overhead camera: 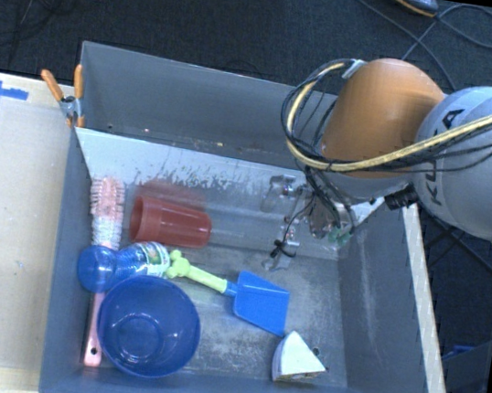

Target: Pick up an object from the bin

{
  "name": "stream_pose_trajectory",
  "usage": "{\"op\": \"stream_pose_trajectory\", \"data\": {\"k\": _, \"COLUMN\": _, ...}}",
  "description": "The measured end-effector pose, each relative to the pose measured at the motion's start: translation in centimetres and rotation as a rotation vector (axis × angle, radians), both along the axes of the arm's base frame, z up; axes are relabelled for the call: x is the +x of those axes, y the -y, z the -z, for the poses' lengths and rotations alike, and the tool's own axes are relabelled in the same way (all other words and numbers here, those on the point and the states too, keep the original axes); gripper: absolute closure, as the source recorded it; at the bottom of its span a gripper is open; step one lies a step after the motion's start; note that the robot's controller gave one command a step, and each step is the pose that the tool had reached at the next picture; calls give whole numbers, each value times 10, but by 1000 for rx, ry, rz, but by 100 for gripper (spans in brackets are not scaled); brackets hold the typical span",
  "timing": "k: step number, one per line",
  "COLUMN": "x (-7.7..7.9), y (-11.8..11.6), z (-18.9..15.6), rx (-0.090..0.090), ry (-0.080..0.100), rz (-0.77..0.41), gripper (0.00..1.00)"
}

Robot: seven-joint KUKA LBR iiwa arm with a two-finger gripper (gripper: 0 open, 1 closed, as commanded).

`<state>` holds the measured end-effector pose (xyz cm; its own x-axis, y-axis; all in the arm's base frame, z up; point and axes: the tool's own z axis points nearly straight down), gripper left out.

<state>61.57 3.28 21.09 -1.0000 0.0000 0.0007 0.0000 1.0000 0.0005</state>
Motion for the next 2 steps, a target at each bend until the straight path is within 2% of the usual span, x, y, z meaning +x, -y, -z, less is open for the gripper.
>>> {"op": "stream_pose_trajectory", "data": {"k": 1, "x": 0, "y": 0, "z": 0, "rx": 0, "ry": 0, "rz": 0, "gripper": 0}}
{"op": "stream_pose_trajectory", "data": {"k": 2, "x": -23, "y": -3, "z": 28, "rx": 0, "ry": 5, "rz": -93, "gripper": 0}}
